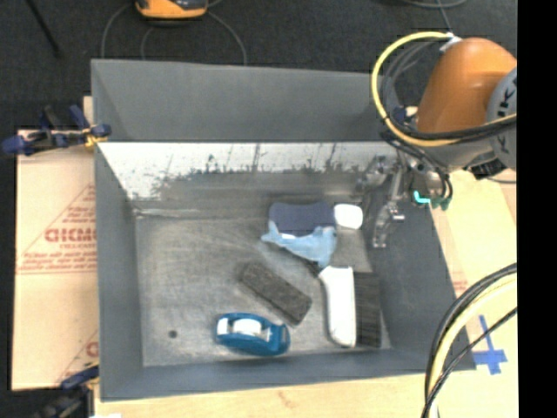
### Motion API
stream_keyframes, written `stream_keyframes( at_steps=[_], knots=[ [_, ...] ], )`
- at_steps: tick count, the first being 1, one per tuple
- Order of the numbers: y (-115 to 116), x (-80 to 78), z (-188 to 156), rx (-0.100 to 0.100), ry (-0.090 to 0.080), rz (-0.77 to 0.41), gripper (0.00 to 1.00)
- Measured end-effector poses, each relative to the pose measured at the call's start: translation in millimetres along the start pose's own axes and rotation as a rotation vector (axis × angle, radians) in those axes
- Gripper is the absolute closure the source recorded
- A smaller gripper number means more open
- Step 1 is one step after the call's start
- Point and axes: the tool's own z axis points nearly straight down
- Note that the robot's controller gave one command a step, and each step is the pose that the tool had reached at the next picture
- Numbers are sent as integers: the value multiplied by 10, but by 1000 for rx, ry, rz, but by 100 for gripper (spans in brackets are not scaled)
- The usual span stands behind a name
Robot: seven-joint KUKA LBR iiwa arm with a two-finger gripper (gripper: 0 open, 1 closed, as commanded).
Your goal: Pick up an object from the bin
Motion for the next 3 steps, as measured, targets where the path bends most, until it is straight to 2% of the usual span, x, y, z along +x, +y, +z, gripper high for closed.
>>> stream_keyframes(
  at_steps=[1, 2, 3],
  knots=[
    [4, -18, -48, 1, -8, -3, 0],
    [421, 96, 674, 1, -11, -35, 0],
    [635, 94, 687, -1, -7, 88, 0]
  ],
)
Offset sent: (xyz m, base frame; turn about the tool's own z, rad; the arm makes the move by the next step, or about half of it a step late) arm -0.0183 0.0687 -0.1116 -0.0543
